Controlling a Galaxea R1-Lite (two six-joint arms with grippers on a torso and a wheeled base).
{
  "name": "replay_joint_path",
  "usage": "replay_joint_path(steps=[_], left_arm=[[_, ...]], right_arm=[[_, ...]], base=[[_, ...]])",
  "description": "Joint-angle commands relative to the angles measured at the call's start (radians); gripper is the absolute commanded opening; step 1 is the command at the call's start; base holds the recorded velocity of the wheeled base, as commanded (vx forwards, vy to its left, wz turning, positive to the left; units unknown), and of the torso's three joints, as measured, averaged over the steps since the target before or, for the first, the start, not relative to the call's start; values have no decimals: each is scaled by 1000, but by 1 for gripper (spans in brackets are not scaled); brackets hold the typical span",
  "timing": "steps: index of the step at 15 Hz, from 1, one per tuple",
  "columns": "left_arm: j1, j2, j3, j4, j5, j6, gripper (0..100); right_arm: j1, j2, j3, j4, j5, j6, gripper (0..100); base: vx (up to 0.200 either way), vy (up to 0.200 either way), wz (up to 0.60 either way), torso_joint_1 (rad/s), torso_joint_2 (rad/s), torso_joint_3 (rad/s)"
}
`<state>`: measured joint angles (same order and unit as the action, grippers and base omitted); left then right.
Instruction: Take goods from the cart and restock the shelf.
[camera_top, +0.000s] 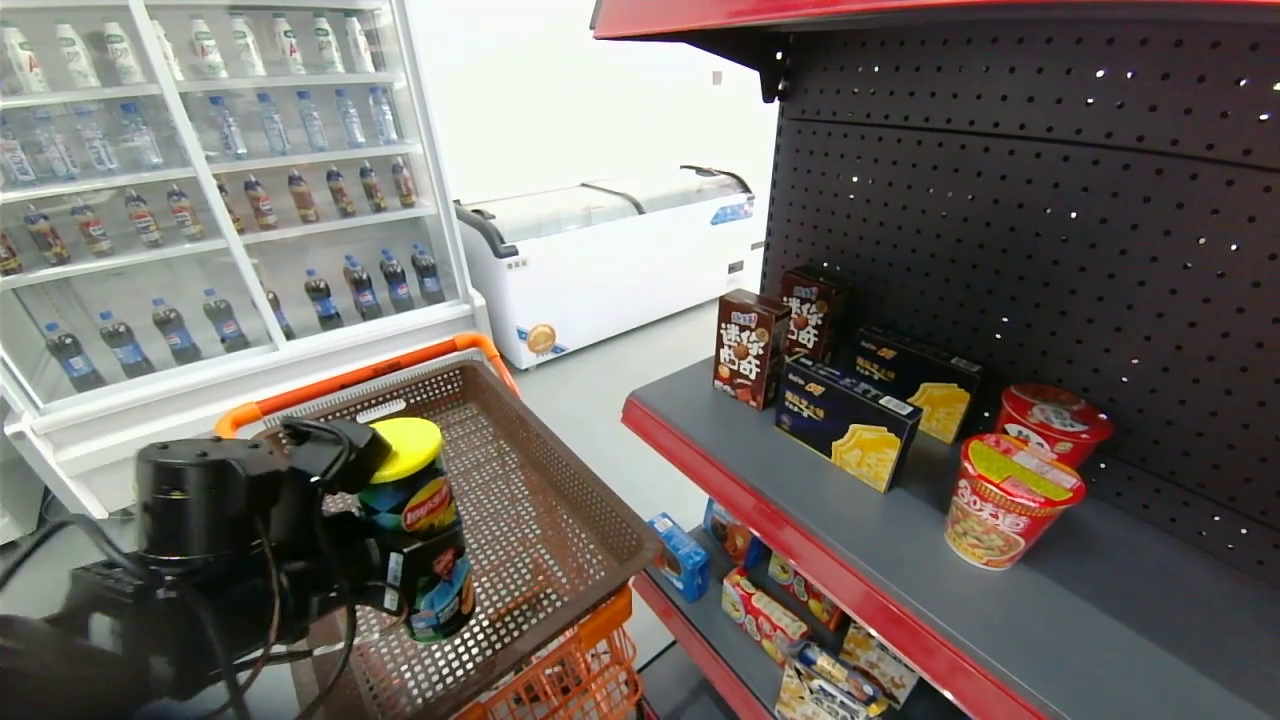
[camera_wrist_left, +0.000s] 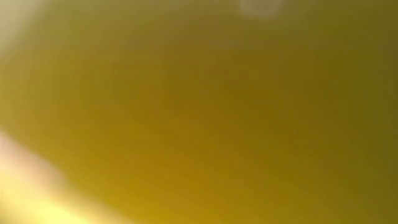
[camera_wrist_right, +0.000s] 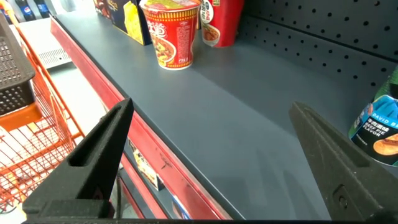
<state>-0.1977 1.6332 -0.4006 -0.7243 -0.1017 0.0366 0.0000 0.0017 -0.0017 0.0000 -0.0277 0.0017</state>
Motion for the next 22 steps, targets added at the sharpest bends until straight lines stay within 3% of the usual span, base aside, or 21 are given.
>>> replay_joint_path(steps=[1,3,5,6,11,12,13,15,22], left_arm=[[3,-516,-40,428,-6,2,0],[-16,-707,59,442,-1,-1,0],[-14,-780,85,453,2,-3,0],[-11,-981,175,480,10,11,0],[-17,-1290,213,523,11,16,0],[-14,-1346,218,566,17,22,0],[-9,-1423,212,674,54,57,0],[-9,-1494,217,766,54,68,0],[-17,-1515,217,778,54,54,0]], right_arm=[[0,0,0,0,0,0,100],[0,0,0,0,0,0,100],[0,0,0,0,0,0,100],[0,0,0,0,0,0,100],[0,1,0,2,3,-2,100],[0,0,0,2,3,-2,100],[0,0,0,0,5,-2,100],[0,0,0,0,5,1,100],[0,0,0,0,5,0,100]], base=[[0,0,0,0,0,0],[0,0,0,0,0,0],[0,0,0,0,0,0],[0,0,0,0,0,0],[0,0,0,0,0,0],[0,0,0,0,0,0],[0,0,-600,-2,2,2],[0,0,-600,0,2,0],[0,0,-600,0,0,4]])
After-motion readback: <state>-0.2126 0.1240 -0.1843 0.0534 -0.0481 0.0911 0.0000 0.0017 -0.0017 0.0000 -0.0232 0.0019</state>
